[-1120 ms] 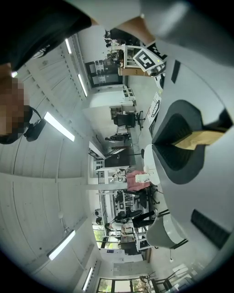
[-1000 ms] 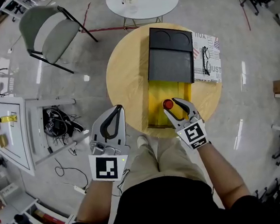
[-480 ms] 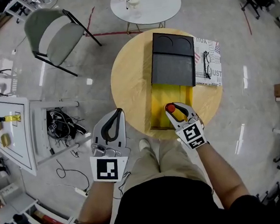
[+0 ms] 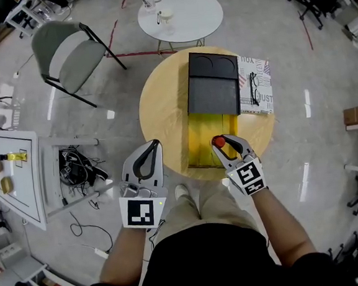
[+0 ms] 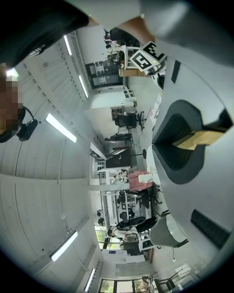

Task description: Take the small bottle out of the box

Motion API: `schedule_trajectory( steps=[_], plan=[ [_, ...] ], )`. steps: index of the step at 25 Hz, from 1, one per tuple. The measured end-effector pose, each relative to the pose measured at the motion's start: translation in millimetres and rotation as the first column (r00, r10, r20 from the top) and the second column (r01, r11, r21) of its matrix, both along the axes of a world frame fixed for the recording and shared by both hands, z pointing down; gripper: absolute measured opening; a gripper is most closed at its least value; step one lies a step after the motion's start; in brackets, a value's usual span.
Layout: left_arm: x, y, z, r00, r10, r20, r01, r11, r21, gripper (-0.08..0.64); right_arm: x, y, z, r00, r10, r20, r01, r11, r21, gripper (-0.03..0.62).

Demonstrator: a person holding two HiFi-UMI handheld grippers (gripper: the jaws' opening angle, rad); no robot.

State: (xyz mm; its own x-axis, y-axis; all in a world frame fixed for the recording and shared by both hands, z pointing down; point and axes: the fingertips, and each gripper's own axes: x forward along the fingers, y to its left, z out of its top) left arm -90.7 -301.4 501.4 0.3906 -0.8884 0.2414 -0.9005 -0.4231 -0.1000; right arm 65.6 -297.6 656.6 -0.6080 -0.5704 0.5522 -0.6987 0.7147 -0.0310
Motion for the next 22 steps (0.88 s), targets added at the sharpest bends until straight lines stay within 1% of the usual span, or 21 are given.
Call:
schedule_trajectory(
  steps=[4, 7, 15, 22],
  plan=[
    [-0.6, -1.0, -10.9, 1.0, -0.014, -0.017, 0.014, 1.0, -0.001, 0.014, 10.7, 3.1, -20.8, 1.0, 0.023, 0.005, -0.023, 1.0, -0.006, 0.153],
    [0.3, -3.2, -20.0, 1.0, -0.005, -0.015, 0.005, 1.0, 0.013, 0.014, 17.7, 3.9, -33.0, 0.999, 0.037, 0.006, -0.037, 0.999, -0.008, 0.153],
    [2.4, -2.5, -38.1, 0.999, 0.002, -0.038, -0.001, 1.0, 0.027, 0.014, 31.7, 7.2, -70.4, 0.998, 0.055, 0.006, -0.055, 0.998, 0.031, 0.153],
    [0.3, -1.2, -63.2, 0.999, 0.006, -0.05, -0.003, 0.999, 0.042, 0.014, 27.1, 16.5, -116.8, 1.0, 0.026, 0.017, -0.027, 0.998, 0.057, 0.153]
  ],
)
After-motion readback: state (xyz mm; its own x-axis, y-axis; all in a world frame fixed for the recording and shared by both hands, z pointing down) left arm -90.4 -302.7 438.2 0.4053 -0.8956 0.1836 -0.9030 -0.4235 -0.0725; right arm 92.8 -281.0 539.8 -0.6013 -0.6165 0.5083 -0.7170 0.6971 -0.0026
